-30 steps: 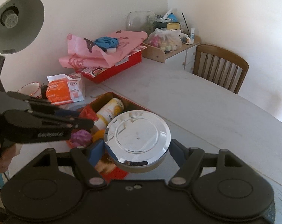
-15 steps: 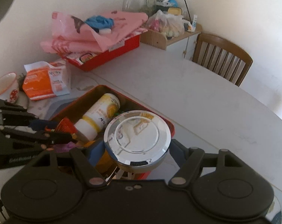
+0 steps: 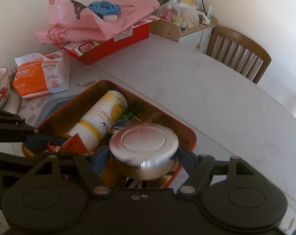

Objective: Organize rigid objects
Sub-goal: 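Open the left tool to drop the packet while right tool sets the tin in the tray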

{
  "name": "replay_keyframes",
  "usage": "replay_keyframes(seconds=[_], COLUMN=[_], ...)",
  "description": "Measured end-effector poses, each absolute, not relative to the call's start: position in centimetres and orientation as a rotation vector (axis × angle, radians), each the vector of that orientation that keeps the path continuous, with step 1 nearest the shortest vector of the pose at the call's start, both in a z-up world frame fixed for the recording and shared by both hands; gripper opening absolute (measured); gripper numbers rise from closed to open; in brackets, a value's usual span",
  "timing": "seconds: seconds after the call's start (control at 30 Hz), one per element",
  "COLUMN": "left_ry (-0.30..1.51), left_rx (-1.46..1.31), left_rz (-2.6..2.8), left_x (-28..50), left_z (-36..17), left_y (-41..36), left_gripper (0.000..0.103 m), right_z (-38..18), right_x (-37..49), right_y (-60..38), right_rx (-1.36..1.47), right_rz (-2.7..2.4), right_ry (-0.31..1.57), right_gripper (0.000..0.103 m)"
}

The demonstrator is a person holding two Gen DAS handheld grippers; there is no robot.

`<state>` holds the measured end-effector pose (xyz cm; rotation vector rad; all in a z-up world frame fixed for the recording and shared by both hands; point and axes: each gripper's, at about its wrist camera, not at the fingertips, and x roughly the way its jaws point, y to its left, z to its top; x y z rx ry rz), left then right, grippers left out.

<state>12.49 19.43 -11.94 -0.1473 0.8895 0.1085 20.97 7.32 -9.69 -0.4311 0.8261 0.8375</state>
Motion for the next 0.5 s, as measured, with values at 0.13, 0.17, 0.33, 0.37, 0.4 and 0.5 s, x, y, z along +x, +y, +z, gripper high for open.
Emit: replay_keyframes(seconds=[0.13, 0.17, 0.33, 0.37, 0.4, 0.5], left_ry=[0.894, 0.895, 0.896, 0.896, 0.897, 0.884], left_rx=[-0.171, -0.177, -0.190, -0.190, -0.189, -0.193], left_rz=[0.106, 0.106, 0.111, 0.113, 0.117, 0.124], left_x=[12.4, 12.4, 12.3, 12.3, 12.3, 12.0], left_z=[-11.9, -11.9, -11.8, -11.8, -11.8, -11.5], left_y=[19.7, 19.8, 19.9, 19.8, 19.7, 19.6], left_gripper=[0.022, 0.022, 0.028, 0.034, 0.040, 0.057], right_z=[-9.5, -9.4, -8.7, -8.6, -8.4, -7.9], right_x=[20.9, 20.9, 20.5, 20.4, 20.3, 20.0], right_y=[7.0, 6.8, 5.7, 5.5, 5.4, 4.8], right_rx=[-0.414, -0.405, -0.365, -0.359, -0.356, -0.336], right_rz=[0.842, 0.841, 0.849, 0.850, 0.849, 0.848], right_ry=[0.831, 0.834, 0.833, 0.830, 0.829, 0.823], right_gripper=[0.075, 0.075, 0.075, 0.076, 0.076, 0.076])
